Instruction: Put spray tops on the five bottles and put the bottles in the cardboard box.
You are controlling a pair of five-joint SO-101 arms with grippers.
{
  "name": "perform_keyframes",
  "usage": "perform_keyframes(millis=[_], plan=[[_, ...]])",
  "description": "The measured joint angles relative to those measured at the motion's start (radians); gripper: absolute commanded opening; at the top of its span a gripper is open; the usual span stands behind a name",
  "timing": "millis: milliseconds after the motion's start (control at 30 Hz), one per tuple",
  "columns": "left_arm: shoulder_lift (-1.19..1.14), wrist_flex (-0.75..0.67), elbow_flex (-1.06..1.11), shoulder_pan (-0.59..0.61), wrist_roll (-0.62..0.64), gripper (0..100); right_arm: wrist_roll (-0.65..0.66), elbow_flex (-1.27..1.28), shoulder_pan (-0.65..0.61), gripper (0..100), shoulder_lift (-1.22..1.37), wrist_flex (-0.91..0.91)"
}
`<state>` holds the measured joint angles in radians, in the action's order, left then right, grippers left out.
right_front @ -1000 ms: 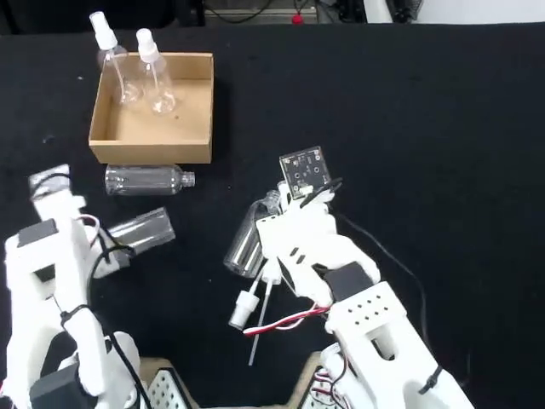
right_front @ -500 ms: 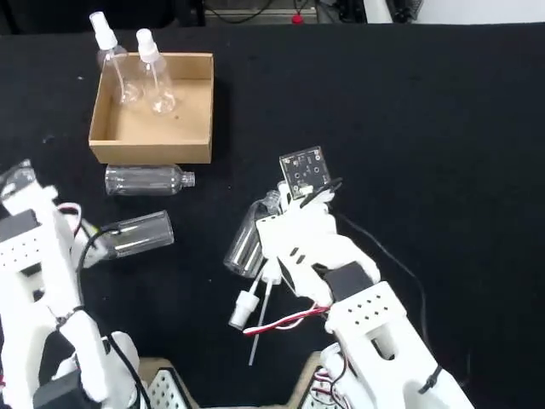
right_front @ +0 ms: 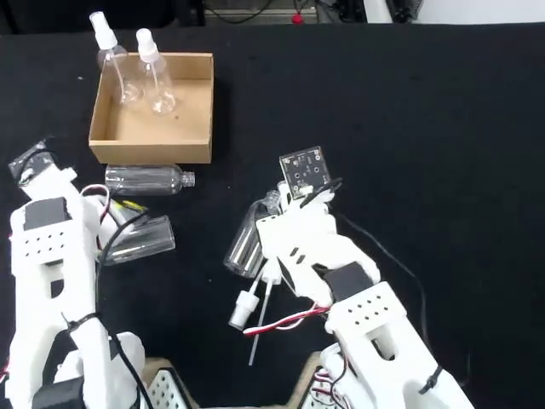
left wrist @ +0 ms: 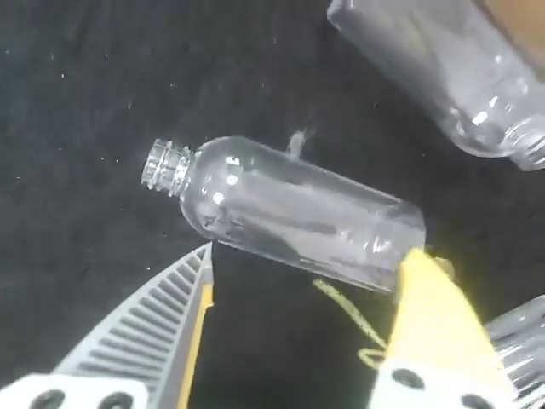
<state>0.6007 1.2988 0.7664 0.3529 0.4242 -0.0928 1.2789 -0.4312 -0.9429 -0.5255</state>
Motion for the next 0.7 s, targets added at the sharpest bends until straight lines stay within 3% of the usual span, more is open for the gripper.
perform_keyframes(millis=[100, 267, 467, 700], plan=[[0.0, 0.049, 0.0, -0.002, 0.077, 56, 0.0, 0.0, 0.0, 18.0, 0.0, 0.0], [0.0, 0.081, 0.005, -0.002, 0.233, 53, 0.0, 0.0, 0.0, 18.0, 0.0, 0.0], [0.0, -0.052, 0.164, -0.002, 0.39, 47, 0.0, 0.0, 0.0, 18.0, 0.0, 0.0], [0.0, -0.19, 0.23, -0.002, 0.419, 46, 0.0, 0.0, 0.0, 18.0, 0.0, 0.0]])
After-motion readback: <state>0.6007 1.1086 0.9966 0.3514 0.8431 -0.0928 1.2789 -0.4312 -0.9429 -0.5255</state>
